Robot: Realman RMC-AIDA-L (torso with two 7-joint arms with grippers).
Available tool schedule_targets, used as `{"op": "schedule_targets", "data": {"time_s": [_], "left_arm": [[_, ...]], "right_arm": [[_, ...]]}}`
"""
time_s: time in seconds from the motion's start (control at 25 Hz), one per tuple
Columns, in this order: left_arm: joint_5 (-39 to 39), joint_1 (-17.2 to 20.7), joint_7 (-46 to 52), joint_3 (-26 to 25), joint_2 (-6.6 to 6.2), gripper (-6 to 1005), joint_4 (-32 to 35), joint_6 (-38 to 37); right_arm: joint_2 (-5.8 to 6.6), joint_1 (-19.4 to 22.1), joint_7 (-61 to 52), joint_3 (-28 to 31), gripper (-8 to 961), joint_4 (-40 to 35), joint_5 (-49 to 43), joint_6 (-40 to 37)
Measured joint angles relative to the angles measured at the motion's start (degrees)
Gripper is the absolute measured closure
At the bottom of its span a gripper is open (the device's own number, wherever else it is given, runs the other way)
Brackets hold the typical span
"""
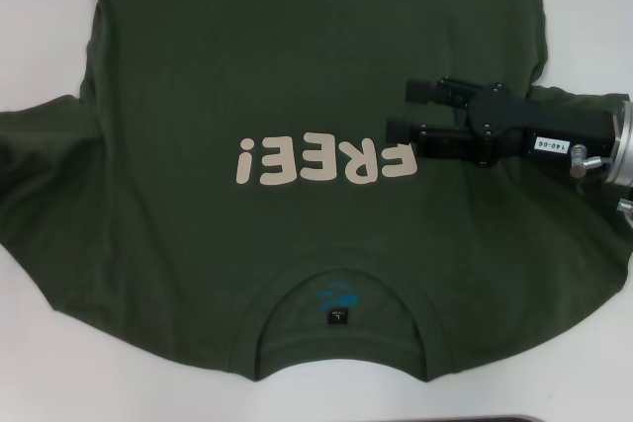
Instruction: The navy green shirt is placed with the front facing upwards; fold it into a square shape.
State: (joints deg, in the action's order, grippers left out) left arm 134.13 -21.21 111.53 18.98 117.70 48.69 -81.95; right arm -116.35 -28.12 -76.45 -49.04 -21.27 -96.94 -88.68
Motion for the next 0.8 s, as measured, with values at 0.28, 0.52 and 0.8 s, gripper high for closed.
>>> {"op": "schedule_targets", "data": {"time_s": [0.28,0.52,0.8], "left_arm": [[-0.4,-1.9,1.6,0.0,0.30,961,-0.7,-0.9],[-1.1,-4.4,2.9,0.0,0.92,988,-1.8,-2.0],[-2.5,-6.1,3.6,0.0,1.12,988,-1.8,-2.7]], "right_arm": [[0.08,0.0,0.0,0.1,39,0.0,0.0,0.0],[0.09,0.1,0.0,0.1,39,0.0,0.0,0.0],[0.09,0.0,0.0,0.1,38,0.0,0.0,-0.1]]}}
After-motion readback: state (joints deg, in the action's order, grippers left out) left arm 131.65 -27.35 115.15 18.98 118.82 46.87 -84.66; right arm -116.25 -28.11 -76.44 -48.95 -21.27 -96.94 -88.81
